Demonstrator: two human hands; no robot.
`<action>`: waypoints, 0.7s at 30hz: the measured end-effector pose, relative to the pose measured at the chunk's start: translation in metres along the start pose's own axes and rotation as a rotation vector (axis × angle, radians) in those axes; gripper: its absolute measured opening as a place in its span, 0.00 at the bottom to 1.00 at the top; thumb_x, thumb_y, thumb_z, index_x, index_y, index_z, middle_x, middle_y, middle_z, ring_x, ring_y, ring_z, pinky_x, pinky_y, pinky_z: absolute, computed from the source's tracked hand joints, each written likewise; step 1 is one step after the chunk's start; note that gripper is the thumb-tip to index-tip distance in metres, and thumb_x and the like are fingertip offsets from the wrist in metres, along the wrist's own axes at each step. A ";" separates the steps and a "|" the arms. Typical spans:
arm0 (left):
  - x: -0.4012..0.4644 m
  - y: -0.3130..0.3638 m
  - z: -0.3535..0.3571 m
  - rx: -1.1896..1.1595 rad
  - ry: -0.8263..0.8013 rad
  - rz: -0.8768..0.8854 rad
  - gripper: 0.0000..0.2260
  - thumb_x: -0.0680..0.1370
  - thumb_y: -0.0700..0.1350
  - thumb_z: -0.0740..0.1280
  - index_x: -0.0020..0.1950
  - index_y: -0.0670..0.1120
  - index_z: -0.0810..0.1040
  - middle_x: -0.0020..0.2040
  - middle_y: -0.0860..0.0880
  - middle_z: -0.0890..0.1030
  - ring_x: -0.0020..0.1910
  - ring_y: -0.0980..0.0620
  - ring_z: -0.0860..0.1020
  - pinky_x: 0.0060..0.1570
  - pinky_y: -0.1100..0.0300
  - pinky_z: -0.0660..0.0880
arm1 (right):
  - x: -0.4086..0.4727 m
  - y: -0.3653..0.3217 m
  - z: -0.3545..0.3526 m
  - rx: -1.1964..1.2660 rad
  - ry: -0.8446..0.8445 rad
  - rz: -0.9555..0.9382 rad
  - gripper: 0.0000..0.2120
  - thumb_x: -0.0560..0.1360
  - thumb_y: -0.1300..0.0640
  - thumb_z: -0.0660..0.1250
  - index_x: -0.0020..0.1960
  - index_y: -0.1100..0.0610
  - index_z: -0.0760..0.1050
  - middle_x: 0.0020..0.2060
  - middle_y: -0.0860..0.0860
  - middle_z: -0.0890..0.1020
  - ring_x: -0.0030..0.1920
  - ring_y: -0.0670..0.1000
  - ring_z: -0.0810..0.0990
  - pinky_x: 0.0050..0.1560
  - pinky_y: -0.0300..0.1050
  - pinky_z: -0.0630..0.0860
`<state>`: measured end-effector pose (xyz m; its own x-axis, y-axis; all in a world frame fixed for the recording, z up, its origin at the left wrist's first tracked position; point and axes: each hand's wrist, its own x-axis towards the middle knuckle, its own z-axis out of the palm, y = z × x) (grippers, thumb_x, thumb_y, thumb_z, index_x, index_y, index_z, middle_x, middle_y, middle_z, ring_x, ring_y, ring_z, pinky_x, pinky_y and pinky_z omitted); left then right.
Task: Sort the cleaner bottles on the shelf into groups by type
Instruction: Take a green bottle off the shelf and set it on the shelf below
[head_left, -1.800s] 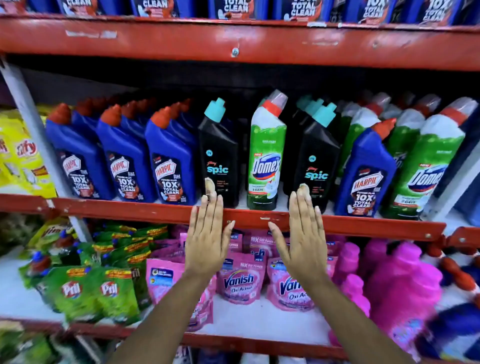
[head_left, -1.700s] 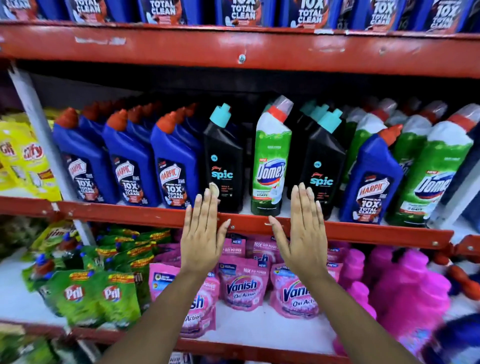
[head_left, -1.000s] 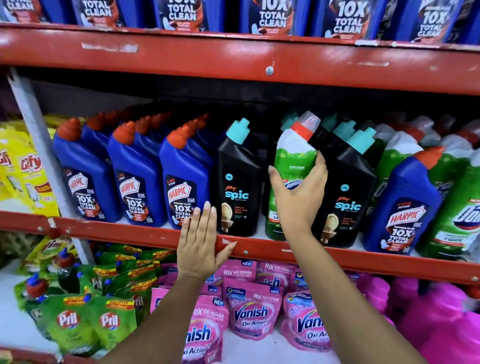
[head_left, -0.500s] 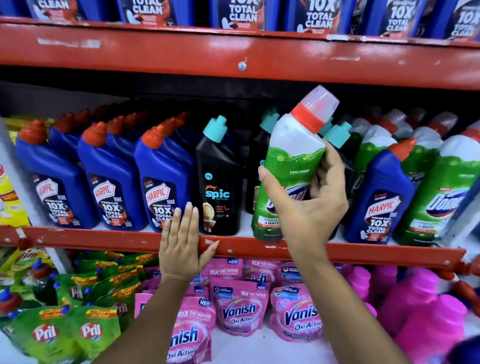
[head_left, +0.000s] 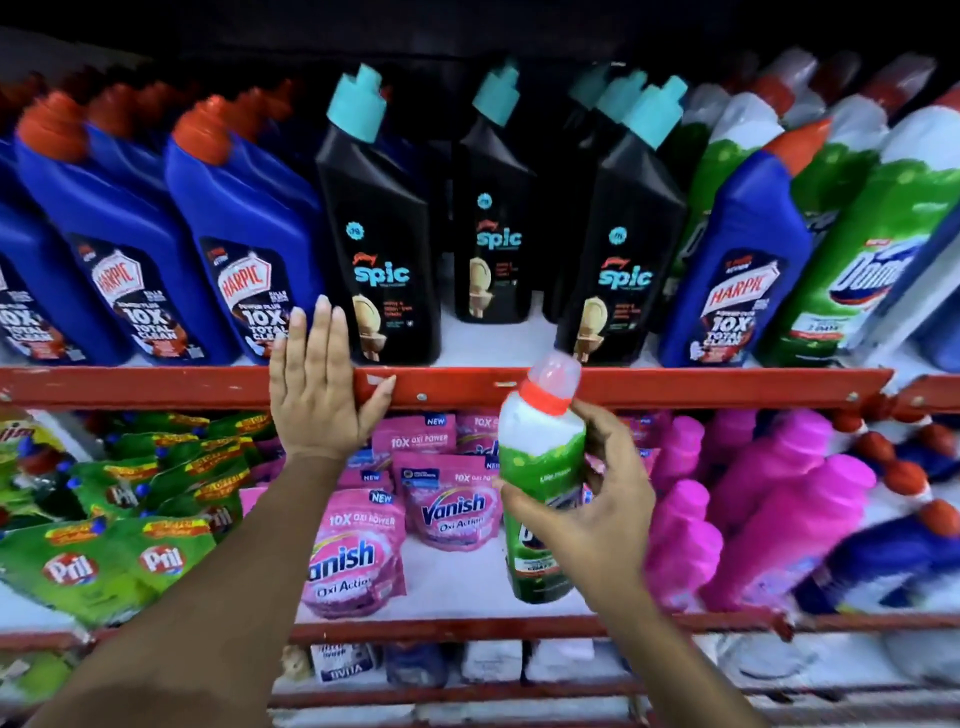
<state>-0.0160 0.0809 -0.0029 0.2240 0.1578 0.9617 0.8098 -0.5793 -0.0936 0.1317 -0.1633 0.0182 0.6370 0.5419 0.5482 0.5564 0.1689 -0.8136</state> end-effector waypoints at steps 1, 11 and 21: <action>0.001 0.000 0.000 -0.001 0.006 -0.001 0.33 0.82 0.61 0.53 0.78 0.39 0.58 0.76 0.41 0.63 0.78 0.47 0.52 0.77 0.50 0.49 | -0.005 0.012 0.002 -0.058 -0.014 0.019 0.38 0.56 0.47 0.81 0.64 0.51 0.73 0.54 0.49 0.79 0.55 0.48 0.79 0.54 0.47 0.79; -0.001 0.000 0.003 0.017 0.050 0.000 0.32 0.81 0.61 0.51 0.77 0.40 0.59 0.75 0.41 0.65 0.78 0.47 0.54 0.76 0.51 0.52 | -0.037 0.078 0.019 -0.303 -0.043 0.195 0.36 0.56 0.55 0.86 0.58 0.59 0.74 0.49 0.48 0.75 0.47 0.49 0.76 0.43 0.52 0.80; -0.001 0.000 0.002 0.003 0.054 -0.001 0.31 0.82 0.60 0.51 0.77 0.40 0.59 0.75 0.42 0.65 0.78 0.48 0.54 0.76 0.50 0.54 | -0.044 0.099 0.007 -0.415 -0.188 0.141 0.40 0.62 0.27 0.70 0.58 0.57 0.67 0.51 0.55 0.77 0.49 0.60 0.82 0.37 0.57 0.83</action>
<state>-0.0149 0.0824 -0.0049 0.1937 0.1154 0.9742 0.8118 -0.5765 -0.0932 0.1553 -0.1646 -0.0880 0.6358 0.6816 0.3624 0.6619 -0.2398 -0.7102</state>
